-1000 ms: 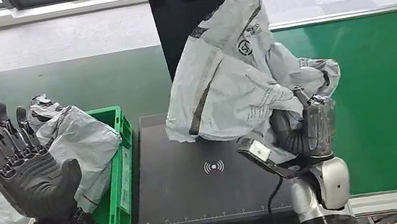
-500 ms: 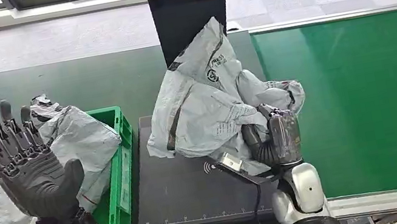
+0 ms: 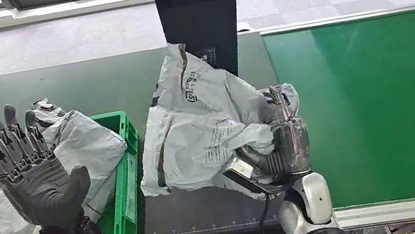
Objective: Moved the parcel from conveyor to table for the left to box.
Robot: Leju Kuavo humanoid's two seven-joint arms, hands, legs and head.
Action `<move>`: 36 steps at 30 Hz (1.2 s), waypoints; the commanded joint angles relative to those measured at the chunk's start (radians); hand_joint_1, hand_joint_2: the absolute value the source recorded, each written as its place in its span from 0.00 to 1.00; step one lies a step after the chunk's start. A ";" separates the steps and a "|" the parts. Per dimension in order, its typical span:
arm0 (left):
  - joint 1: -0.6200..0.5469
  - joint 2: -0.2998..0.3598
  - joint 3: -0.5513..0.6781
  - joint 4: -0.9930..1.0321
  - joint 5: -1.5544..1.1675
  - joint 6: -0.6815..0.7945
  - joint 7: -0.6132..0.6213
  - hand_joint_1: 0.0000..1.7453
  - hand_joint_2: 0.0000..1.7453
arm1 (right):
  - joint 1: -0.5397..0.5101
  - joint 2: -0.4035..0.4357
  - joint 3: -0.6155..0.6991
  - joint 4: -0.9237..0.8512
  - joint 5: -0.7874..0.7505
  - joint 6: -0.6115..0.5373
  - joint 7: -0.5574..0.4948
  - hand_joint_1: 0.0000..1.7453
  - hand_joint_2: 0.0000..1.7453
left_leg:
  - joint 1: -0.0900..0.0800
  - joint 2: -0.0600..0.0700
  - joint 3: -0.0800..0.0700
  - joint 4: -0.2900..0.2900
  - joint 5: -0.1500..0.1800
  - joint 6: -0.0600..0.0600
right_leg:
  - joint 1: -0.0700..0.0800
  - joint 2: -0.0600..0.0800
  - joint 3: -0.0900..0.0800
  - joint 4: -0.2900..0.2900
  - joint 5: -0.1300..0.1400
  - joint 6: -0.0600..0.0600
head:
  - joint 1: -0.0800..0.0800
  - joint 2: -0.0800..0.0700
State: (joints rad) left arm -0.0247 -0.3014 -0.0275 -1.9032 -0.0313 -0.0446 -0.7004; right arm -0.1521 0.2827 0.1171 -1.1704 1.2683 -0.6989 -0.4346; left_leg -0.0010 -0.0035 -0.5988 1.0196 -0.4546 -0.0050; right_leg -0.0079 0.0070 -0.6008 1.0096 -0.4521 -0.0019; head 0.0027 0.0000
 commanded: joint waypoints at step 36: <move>-0.104 0.059 -0.177 0.167 -0.119 0.145 0.002 0.00 1.00 | 0.138 0.066 -0.117 -0.359 -0.322 0.001 -0.264 0.00 0.00 | -0.001 -0.004 0.003 -0.002 0.000 -0.001 | 0.000 -0.005 0.004 -0.002 -0.001 0.000 | 0.000 0.000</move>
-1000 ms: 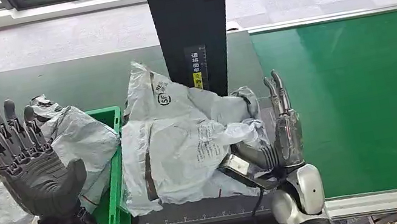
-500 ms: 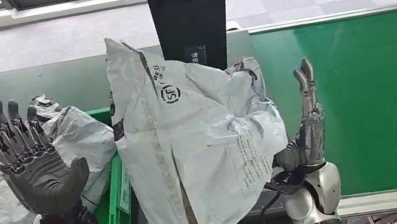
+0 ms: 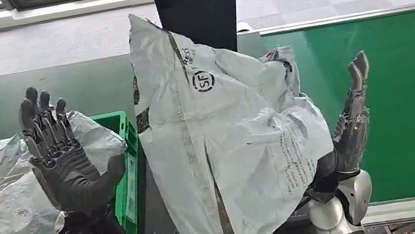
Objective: Moved the parcel from conveyor to table for the left to box.
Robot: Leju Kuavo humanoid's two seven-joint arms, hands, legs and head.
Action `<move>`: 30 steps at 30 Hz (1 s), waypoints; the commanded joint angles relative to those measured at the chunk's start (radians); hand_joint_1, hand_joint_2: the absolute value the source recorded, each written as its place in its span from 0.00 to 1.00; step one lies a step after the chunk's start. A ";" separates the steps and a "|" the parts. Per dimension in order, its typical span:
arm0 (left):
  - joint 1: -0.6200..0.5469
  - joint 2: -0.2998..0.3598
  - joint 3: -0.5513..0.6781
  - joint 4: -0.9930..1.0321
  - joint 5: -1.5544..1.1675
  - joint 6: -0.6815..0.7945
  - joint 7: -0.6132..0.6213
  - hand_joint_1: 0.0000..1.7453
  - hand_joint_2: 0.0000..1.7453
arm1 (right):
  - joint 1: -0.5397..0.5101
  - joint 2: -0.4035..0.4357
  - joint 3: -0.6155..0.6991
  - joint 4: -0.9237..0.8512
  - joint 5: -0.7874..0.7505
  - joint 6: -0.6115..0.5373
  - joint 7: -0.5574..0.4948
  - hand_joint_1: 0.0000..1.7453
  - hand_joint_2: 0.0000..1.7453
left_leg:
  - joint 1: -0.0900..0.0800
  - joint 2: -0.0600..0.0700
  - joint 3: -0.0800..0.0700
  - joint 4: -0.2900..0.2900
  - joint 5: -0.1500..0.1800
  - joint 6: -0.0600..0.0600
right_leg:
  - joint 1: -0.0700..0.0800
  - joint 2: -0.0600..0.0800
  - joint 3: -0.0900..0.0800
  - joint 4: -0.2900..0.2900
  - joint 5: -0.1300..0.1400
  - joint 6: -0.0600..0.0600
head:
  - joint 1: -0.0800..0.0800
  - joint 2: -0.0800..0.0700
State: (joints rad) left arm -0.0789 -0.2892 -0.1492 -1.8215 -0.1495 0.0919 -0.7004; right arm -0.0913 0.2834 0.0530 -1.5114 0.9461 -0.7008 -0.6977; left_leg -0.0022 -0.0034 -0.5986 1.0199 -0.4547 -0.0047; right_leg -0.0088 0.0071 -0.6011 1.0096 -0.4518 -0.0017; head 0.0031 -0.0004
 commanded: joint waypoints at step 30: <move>-0.050 0.108 -0.127 0.086 0.008 0.081 0.002 0.00 1.00 | -0.034 -0.022 -0.079 0.397 0.351 0.089 0.484 0.00 1.00 | 0.001 -0.001 0.002 -0.002 0.000 0.000 | 0.001 -0.002 0.003 -0.001 0.000 0.000 | 0.000 0.000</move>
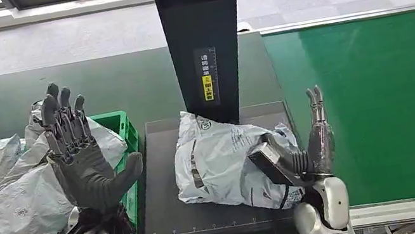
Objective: Moved the parcel from conveyor to table for the left to box.
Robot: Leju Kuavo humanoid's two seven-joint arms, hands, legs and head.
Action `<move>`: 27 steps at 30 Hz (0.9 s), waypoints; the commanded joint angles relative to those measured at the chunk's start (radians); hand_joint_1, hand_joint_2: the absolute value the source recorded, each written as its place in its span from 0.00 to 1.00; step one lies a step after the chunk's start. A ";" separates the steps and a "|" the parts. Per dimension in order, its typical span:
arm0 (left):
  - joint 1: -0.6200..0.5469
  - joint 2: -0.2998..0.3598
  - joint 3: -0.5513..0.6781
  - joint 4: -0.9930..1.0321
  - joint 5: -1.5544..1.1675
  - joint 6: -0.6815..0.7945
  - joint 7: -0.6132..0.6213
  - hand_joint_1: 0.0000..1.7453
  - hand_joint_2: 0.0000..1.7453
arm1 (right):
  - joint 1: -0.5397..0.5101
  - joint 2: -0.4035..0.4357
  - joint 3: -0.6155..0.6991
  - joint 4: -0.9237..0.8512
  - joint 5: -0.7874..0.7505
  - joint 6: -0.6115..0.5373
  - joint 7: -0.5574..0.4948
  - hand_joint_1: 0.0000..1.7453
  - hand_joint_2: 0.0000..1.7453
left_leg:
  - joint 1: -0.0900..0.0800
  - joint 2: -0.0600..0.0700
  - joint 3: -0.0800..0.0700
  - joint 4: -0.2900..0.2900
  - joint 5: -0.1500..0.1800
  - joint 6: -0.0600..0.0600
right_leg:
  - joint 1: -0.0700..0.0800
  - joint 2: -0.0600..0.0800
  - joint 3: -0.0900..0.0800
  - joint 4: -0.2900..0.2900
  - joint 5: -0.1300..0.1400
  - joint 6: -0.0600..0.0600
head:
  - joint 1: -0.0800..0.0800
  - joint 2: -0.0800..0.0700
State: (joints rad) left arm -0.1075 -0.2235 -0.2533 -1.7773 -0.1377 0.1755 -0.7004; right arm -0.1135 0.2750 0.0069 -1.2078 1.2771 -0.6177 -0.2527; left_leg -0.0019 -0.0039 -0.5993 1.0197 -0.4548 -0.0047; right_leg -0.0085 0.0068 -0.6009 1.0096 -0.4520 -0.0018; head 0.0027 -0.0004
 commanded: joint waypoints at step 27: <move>-0.298 0.036 0.051 1.029 -0.916 0.066 0.263 0.00 1.00 | -0.071 -0.025 -0.029 0.186 0.079 0.101 0.156 0.00 1.00 | 0.000 -0.001 0.003 -0.002 0.002 -0.001 | 0.000 -0.002 0.004 -0.002 0.002 0.000 | 0.000 0.000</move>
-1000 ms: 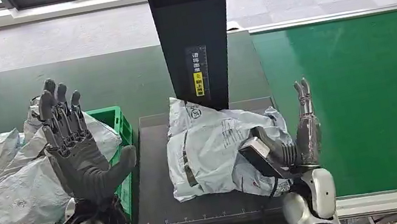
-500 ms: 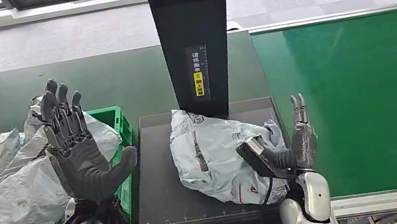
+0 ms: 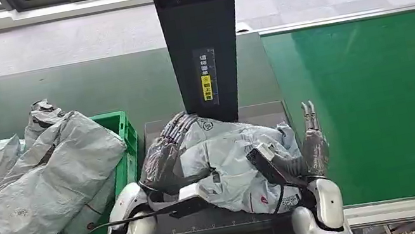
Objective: Moved the parcel from conveyor to table for the left to box.
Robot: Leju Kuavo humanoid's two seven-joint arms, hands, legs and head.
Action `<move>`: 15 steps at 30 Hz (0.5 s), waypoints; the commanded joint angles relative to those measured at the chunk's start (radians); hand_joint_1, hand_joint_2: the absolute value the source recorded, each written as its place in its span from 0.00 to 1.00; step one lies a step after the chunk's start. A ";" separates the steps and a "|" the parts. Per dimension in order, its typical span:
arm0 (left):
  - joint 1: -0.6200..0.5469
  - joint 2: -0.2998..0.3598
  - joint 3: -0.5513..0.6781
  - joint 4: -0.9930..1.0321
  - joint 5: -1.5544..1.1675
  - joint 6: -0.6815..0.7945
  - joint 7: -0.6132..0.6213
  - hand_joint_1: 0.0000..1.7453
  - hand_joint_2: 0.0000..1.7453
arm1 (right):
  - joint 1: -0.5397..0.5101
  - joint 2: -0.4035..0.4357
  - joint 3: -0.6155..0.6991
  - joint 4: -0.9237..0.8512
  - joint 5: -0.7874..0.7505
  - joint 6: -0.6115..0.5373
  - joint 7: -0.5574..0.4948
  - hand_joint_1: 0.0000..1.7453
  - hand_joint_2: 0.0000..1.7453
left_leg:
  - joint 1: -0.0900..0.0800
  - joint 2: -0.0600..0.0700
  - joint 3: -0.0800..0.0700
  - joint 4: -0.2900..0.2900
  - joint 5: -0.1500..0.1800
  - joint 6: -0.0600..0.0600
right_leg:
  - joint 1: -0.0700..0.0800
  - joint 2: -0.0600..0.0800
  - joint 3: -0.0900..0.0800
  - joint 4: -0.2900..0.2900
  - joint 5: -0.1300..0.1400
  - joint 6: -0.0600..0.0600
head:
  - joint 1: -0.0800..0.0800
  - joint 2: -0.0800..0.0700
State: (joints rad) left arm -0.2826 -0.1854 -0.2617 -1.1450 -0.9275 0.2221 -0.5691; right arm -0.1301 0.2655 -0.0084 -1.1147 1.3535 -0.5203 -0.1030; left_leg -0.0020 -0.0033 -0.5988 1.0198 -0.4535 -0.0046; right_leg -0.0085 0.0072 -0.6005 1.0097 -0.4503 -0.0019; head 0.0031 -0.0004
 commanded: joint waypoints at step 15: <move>-0.134 -0.012 0.075 0.537 -0.287 -0.025 0.278 0.00 1.00 | -0.084 -0.009 0.003 0.122 0.009 -0.002 0.018 0.00 1.00 | 0.001 0.001 0.004 -0.004 0.001 -0.002 | 0.001 0.001 0.004 -0.003 0.001 0.000 | 0.000 0.000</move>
State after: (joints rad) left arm -0.3930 -0.2079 -0.2304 -0.7678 -1.1674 0.2178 -0.3357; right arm -0.1564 0.2655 -0.0084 -1.0830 1.3600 -0.5207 -0.0961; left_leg -0.0015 -0.0043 -0.5978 1.0181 -0.4527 -0.0063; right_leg -0.0081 0.0062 -0.5995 1.0097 -0.4506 -0.0022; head 0.0027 -0.0004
